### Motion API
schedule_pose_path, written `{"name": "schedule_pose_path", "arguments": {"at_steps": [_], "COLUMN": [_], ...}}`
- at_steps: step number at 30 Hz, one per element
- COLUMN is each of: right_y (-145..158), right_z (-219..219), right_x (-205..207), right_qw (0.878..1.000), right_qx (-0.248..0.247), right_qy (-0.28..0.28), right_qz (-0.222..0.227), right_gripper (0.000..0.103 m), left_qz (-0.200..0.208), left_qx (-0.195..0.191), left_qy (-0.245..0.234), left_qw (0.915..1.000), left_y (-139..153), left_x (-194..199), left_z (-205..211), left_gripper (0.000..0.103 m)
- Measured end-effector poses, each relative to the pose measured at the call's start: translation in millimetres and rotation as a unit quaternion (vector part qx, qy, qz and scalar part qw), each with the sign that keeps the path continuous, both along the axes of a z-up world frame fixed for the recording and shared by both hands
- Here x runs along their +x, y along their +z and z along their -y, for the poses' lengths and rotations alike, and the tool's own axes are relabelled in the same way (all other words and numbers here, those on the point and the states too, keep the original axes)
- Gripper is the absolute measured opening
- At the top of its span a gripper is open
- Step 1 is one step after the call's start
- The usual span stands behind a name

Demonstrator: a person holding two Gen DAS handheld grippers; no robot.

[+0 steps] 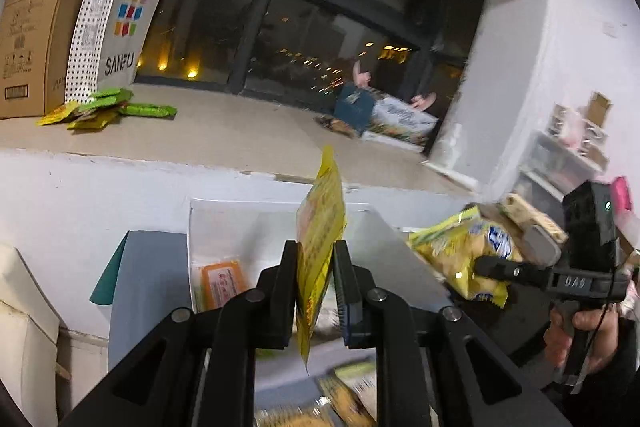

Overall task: Organize snacks
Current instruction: 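Lower both yellow packets into the white box and open both tools, then grasp white wafer roll with right tool while left tool grasps cake packet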

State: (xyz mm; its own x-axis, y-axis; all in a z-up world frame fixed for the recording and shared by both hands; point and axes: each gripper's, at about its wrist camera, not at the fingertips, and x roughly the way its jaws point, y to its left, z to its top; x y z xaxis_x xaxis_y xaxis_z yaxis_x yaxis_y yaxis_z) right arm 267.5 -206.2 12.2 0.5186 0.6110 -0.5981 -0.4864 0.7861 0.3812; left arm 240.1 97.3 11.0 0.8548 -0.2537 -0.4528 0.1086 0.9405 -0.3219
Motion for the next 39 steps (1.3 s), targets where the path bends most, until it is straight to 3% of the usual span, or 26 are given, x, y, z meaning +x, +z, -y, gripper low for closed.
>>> {"name": "schedule_pose_path", "arguments": {"at_steps": [6, 7, 8, 9, 10, 11, 12, 16, 20, 31, 34, 39], "right_y": [-10, -13, -15, -16, -17, -19, -19, -15, -7, 16, 12, -23], "right_z": [-29, -35, -39, -43, -47, -48, -47, -35, -33, -27, -17, 0], "right_x": [74, 84, 91, 99, 106, 114, 116, 110, 95, 10, -17, -74], "right_qw": [0.999, 0.998, 0.998, 0.998, 0.998, 0.998, 0.998, 0.998, 0.999, 0.999, 0.999, 0.999], "right_qx": [-0.008, -0.005, 0.0, 0.004, 0.006, 0.008, 0.007, 0.027, 0.011, -0.004, -0.01, -0.026], "right_qy": [-0.001, 0.001, 0.001, 0.0, -0.001, -0.01, -0.025, -0.036, -0.025, 0.033, 0.03, 0.047], "right_qz": [-0.046, -0.055, -0.061, -0.065, -0.068, -0.066, -0.06, -0.048, -0.029, 0.029, 0.038, 0.001], "right_gripper": [0.05, 0.052, 0.054, 0.061, 0.077, 0.09, 0.103, 0.103, 0.103, 0.103, 0.103, 0.103], "left_qz": [-0.039, -0.049, -0.06, -0.073, -0.071, -0.06, -0.057, -0.055, -0.056, -0.038, -0.029, -0.033], "left_qx": [0.017, 0.026, 0.032, 0.037, 0.036, 0.028, 0.025, 0.03, 0.027, 0.064, 0.066, 0.081], "left_qy": [-0.006, -0.001, 0.001, 0.01, 0.017, 0.018, 0.017, 0.017, 0.019, 0.01, 0.013, 0.009], "left_qw": [0.9991, 0.9985, 0.9977, 0.9966, 0.9967, 0.9976, 0.9979, 0.9979, 0.9979, 0.9972, 0.9973, 0.9962], "left_y": [-21, -23, -25, -28, -28, -26, -25, -21, -20, -8, -9, -21], "left_x": [57, 68, 75, 82, 82, 79, 77, 66, 50, -43, -79, -125], "left_z": [13, 16, 17, 16, 15, 12, 11, 6, 1, 13, 17, 30], "left_gripper": [0.02, 0.025, 0.052, 0.07, 0.096, 0.103, 0.103, 0.103, 0.103, 0.103, 0.103, 0.103]}}
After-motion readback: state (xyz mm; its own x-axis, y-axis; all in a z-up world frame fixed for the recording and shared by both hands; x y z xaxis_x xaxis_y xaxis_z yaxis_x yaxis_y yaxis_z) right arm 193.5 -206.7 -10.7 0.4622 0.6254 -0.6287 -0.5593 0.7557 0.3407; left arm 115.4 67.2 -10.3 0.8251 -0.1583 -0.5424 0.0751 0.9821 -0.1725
